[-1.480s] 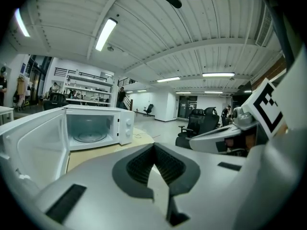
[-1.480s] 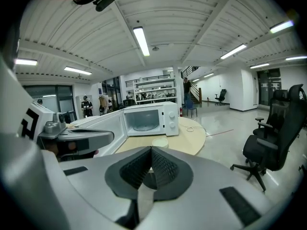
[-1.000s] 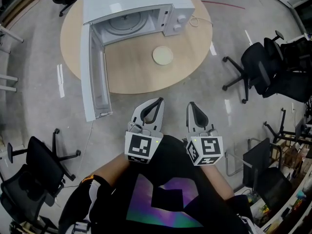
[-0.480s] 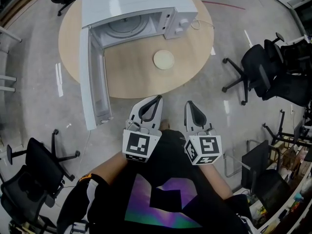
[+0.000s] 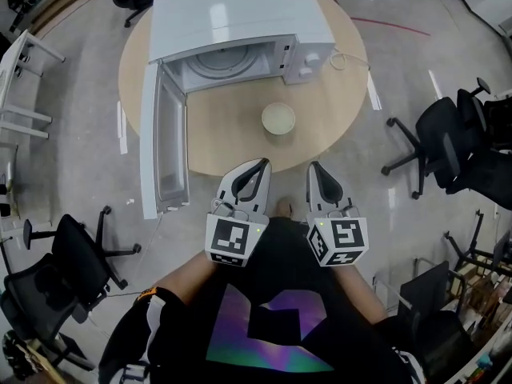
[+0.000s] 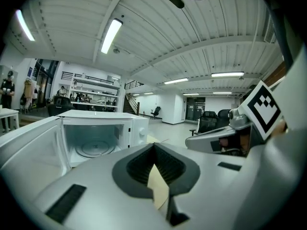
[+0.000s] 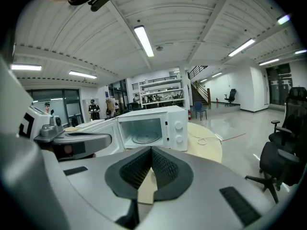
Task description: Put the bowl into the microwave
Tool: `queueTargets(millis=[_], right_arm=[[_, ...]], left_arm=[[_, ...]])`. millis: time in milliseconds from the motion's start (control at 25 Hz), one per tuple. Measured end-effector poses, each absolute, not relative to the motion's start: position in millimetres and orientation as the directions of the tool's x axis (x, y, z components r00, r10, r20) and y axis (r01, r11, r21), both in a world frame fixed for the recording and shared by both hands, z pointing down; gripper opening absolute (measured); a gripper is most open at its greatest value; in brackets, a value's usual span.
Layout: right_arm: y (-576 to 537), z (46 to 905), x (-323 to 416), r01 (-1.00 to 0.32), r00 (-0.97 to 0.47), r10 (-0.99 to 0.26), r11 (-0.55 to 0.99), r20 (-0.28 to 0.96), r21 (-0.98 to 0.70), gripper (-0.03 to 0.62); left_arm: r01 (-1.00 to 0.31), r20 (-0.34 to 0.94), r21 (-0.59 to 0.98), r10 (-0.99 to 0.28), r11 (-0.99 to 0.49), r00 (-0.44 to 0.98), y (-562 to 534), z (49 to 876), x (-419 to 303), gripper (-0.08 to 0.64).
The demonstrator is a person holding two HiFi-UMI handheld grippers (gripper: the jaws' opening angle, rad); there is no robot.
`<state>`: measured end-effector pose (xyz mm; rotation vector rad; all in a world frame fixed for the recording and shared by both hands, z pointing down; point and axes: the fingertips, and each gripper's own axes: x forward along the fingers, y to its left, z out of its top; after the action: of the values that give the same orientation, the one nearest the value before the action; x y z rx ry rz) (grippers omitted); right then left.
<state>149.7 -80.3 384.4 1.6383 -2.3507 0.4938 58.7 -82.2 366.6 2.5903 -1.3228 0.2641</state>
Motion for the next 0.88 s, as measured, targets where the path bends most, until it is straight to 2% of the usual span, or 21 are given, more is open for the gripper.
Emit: queueTargets(millis=[880], right_arm=[[-116.9, 404.0, 204.9, -0.829, -0.559, -0.746, 0.502, 0.362, -0.246, 0.015]], left_arm=[[-0.943, 0.320, 0.040, -0.889, -0.331, 0.326, -96.5, 375.3, 96.6, 0.046]])
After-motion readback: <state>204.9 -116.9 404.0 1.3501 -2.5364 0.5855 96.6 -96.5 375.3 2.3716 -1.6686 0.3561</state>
